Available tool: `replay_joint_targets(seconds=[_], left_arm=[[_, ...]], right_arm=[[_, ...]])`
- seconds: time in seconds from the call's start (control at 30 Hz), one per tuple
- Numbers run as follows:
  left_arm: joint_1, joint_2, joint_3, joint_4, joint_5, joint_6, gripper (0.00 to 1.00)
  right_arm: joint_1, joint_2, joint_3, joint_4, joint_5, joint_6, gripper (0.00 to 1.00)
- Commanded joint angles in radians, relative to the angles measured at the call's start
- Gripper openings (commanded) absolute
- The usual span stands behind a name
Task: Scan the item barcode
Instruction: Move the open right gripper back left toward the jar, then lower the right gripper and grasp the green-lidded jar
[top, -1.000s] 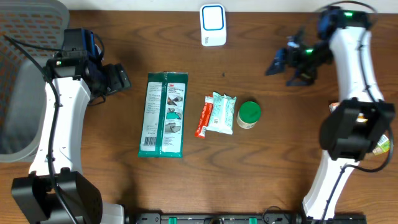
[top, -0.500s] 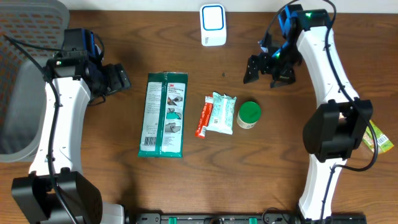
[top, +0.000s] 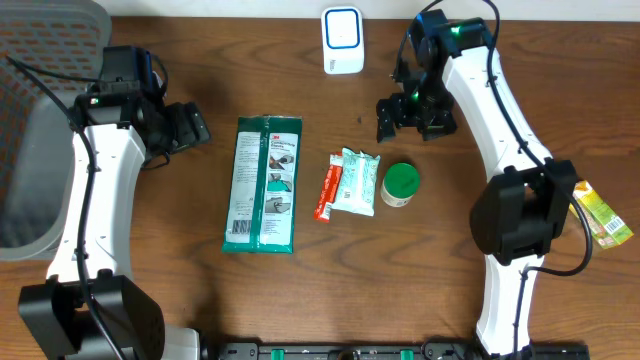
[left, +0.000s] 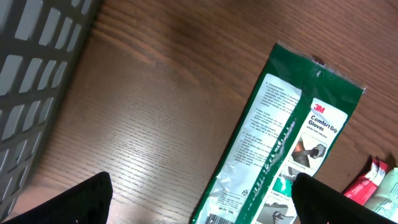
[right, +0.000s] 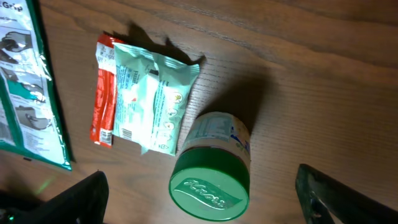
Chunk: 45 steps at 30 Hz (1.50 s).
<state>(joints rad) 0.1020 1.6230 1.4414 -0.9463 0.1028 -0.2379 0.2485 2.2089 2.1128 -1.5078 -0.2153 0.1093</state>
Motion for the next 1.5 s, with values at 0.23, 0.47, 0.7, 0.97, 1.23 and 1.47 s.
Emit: replay_joint_targets(seconds=[0.23, 0.47, 0.7, 0.97, 1.23, 1.47], left_arm=[[0.004, 0.004, 0.003, -0.006, -0.002, 0.006, 0.92], [0.004, 0.004, 0.003, -0.006, -0.002, 0.006, 0.92], [0.004, 0.004, 0.003, -0.006, -0.002, 0.006, 0.92], [0.004, 0.004, 0.003, -0.006, -0.002, 0.006, 0.93], [0.004, 0.004, 0.003, -0.006, -0.002, 0.006, 0.92], [0.004, 0.004, 0.003, -0.006, -0.002, 0.006, 0.92]], right_arm=[[0.038, -0.093, -0.002, -0.011, 0.06, 0.04, 0.67], [0.131, -0.169, -0.063, 0.009, 0.248, 0.142, 0.68], [0.163, -0.228, -0.278, 0.174, 0.252, 0.168, 0.68], [0.156, -0.325, -0.463, 0.278, 0.224, 0.161, 0.86], [0.14, -0.326, -0.578, 0.347, 0.205, 0.16, 0.81], [0.112, -0.326, -0.604, 0.405, 0.127, 0.156, 0.85]])
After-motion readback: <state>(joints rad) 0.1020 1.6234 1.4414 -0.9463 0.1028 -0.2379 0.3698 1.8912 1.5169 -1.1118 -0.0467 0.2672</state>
